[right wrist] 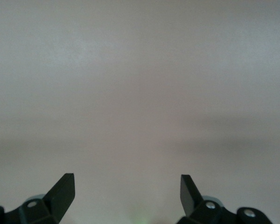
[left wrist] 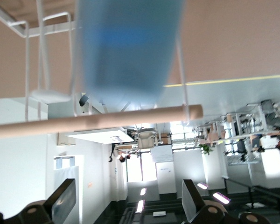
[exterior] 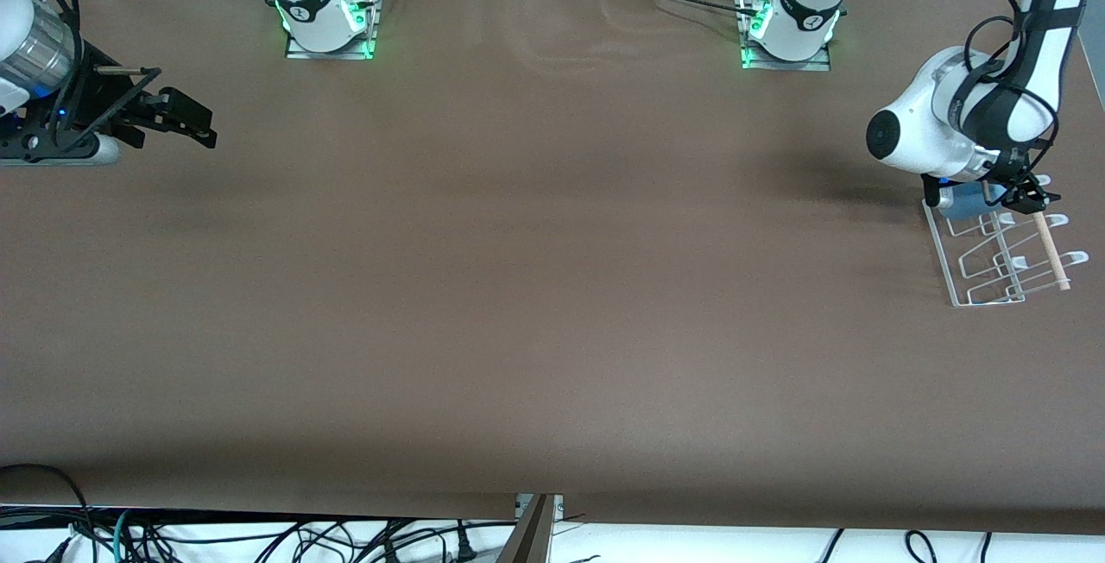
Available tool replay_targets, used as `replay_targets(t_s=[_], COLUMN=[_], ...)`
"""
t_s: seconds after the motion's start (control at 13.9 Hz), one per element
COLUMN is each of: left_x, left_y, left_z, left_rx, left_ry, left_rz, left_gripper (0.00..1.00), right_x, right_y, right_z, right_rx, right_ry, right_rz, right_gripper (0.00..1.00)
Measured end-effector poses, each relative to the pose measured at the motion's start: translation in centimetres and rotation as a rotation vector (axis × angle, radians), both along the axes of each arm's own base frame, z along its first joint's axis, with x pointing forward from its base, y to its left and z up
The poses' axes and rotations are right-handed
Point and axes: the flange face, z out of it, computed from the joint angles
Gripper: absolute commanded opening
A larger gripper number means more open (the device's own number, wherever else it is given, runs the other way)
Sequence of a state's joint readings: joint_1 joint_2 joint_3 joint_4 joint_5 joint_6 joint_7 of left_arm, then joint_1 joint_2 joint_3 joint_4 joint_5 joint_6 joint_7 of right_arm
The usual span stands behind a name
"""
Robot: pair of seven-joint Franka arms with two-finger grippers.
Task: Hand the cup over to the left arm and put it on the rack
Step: 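Open the left gripper and lift away from the rack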
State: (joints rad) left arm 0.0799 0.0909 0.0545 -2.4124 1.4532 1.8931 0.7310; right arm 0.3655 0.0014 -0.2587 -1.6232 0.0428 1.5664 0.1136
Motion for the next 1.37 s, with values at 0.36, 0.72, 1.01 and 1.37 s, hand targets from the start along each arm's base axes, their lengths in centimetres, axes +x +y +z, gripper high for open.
replay_targets(t_s=[0.36,0.72,1.01,1.37], left_x=[5.7,8.2,8.6,9.0], left_y=[0.8,-1.5,-6.6,-11.5], left_z=[11.3,24.2,30.6,33.5], left_rx=[-0.356,-0.734,-0.826,-0.865], left_ry=[-0.388,-0.591,-0.776,-0.902], left_rz=[0.464,0.841,1.176,1.466], left_gripper=[1.0,1.0,1.0,1.0], right_x=[0.3,0.3,0.3,0.4], right_y=[0.1,0.1,0.1,0.3], right_z=[-0.3,0.1,0.4,0.5], right_rx=[-0.002,-0.001,0.0,0.003], right_ry=[0.001,-0.009,-0.015,-0.024], right_rz=[-0.001,-0.001,0.0,0.002], right_gripper=[1.0,1.0,1.0,1.0])
